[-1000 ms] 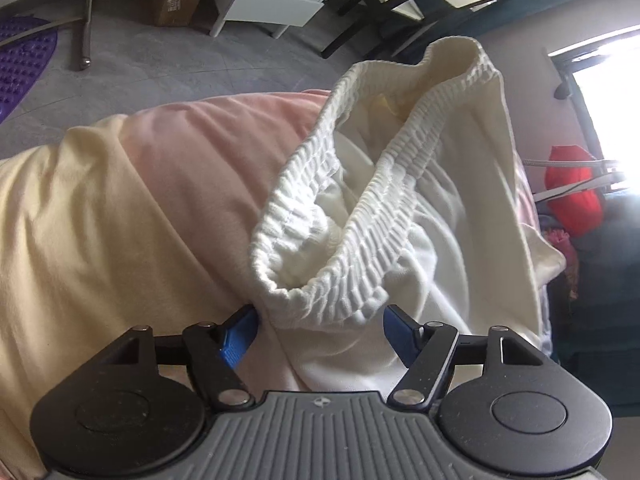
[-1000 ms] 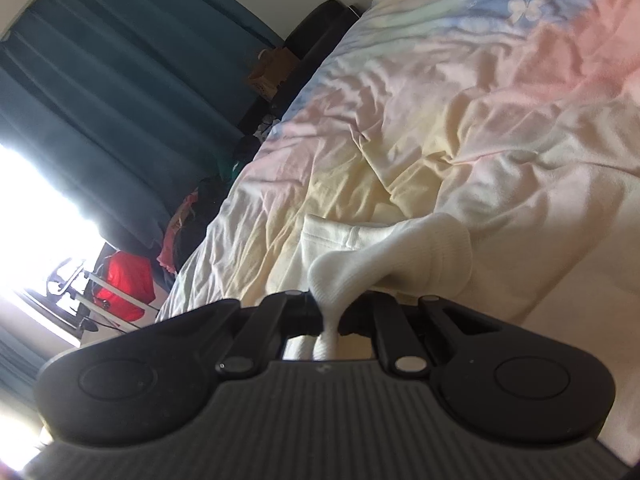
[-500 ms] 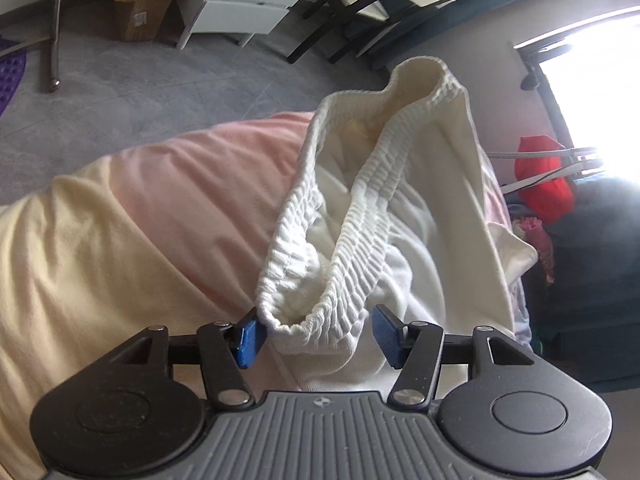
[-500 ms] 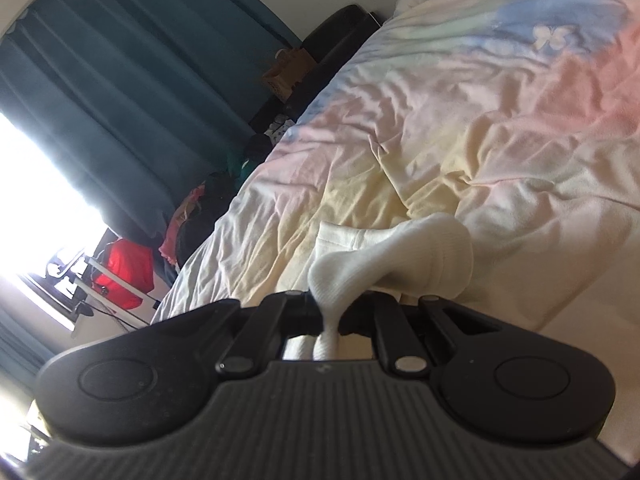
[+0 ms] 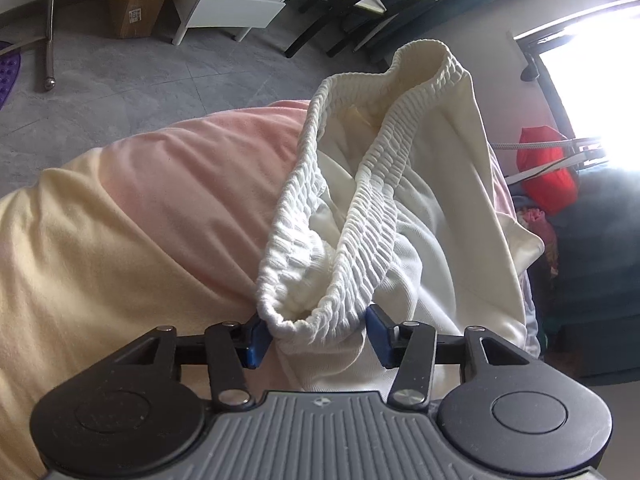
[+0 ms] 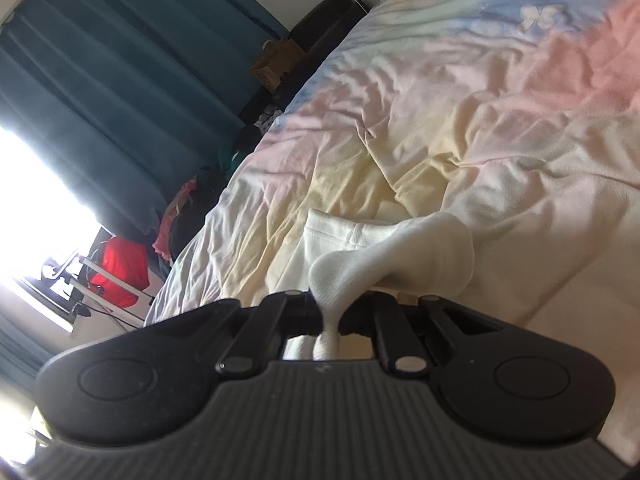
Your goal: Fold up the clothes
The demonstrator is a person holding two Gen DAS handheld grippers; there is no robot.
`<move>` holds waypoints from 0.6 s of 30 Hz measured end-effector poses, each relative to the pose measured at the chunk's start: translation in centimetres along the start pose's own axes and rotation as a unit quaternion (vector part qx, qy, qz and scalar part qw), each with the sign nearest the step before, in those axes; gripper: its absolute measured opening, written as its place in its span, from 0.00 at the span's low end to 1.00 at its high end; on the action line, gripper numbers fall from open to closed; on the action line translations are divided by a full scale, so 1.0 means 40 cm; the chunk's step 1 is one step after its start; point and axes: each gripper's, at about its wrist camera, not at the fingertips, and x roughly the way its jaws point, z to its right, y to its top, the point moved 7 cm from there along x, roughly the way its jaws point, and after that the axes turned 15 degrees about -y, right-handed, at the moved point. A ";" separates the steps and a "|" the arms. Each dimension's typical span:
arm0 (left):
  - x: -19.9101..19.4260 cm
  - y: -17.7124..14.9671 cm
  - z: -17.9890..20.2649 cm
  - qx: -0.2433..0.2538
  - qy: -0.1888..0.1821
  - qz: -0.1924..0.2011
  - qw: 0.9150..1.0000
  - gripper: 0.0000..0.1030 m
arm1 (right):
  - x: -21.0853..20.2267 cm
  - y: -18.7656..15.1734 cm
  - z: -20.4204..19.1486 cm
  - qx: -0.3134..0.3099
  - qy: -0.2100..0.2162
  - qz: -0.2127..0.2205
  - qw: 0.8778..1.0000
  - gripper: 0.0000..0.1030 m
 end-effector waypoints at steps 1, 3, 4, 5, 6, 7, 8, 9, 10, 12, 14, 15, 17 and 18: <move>0.000 0.008 0.009 0.005 0.001 0.003 1.000 0.46 | 0.000 -0.001 -0.001 0.000 -0.001 0.000 1.000 0.08; -0.012 0.030 0.042 0.033 -0.013 0.017 0.999 0.38 | 0.001 0.000 -0.002 0.000 0.000 0.001 1.000 0.08; -0.020 0.041 0.065 0.048 -0.016 0.030 0.998 0.34 | 0.002 0.001 -0.001 0.001 0.002 0.001 1.000 0.08; -0.032 0.050 0.083 0.056 -0.022 0.041 0.997 0.31 | 0.004 0.001 0.005 0.006 0.003 -0.002 1.000 0.08; -0.053 0.061 0.109 0.066 -0.030 0.057 0.996 0.25 | 0.008 0.001 0.013 0.015 0.004 -0.007 1.000 0.08; -0.073 0.072 0.134 0.076 -0.038 0.073 0.994 0.23 | 0.011 0.002 0.022 0.025 0.004 -0.011 1.000 0.08; -0.092 0.080 0.148 0.080 -0.039 0.089 0.992 0.22 | 0.015 0.003 0.031 0.033 0.002 -0.015 0.999 0.08; -0.122 0.092 0.160 0.082 -0.045 0.109 0.990 0.21 | 0.017 0.003 0.039 0.040 -0.001 -0.017 0.999 0.08; -0.146 0.104 0.170 0.075 -0.052 0.125 0.988 0.20 | 0.018 0.003 0.045 0.043 -0.004 -0.017 0.999 0.08; -0.186 0.127 0.160 0.045 -0.066 0.131 0.988 0.19 | 0.012 0.004 0.045 0.030 -0.014 -0.011 0.999 0.08; -0.218 0.146 0.140 0.020 -0.077 0.129 0.988 0.19 | -0.006 0.011 0.048 0.023 -0.025 0.003 0.999 0.08; -0.242 0.156 0.129 0.014 -0.075 0.128 0.989 0.19 | -0.017 0.014 0.050 0.021 -0.031 0.012 0.999 0.08; -0.271 0.160 0.087 0.005 -0.066 0.123 0.990 0.18 | -0.040 0.024 0.057 0.021 -0.043 0.030 0.998 0.08; -0.285 0.162 0.067 0.001 -0.061 0.121 0.991 0.18 | -0.053 0.030 0.065 0.023 -0.053 0.041 0.997 0.07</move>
